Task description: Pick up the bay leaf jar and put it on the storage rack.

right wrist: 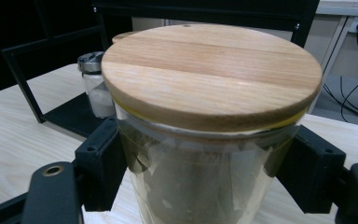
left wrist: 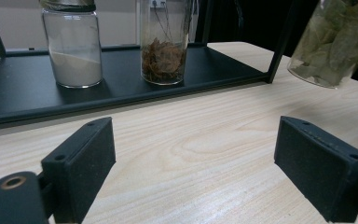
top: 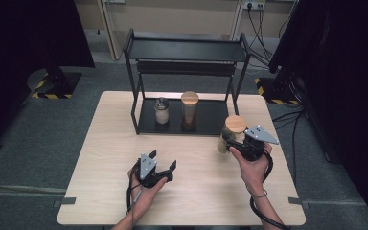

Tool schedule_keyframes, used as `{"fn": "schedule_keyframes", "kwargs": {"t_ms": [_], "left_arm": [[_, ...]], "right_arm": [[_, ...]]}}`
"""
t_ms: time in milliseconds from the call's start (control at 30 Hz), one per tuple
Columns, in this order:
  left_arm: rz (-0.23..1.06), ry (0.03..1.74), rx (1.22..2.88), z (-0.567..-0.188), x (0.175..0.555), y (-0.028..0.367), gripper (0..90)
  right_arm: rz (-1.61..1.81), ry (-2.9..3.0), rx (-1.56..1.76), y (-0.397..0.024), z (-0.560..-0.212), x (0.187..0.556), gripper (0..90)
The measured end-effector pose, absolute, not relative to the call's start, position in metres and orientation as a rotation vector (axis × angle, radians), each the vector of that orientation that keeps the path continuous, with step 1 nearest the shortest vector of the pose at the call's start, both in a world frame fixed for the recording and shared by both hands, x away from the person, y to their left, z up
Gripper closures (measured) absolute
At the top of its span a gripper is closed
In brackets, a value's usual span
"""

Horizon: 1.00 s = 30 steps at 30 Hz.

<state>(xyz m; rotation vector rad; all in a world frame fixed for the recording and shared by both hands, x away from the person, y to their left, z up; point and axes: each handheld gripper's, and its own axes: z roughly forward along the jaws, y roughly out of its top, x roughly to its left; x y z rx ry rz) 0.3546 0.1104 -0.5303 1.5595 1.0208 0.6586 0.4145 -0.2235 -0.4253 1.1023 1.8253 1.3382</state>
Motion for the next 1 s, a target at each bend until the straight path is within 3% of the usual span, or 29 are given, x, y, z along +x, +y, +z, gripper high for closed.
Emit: {"fn": "schedule_keyframes", "kwargs": {"t_ms": [1000], "left_arm": [[0.660,1.017,1.560,-0.530,0.354,0.110,11.8]], "right_arm": [[1.347,1.815,1.097,-0.199,-0.413,0.445,25.1]]}}
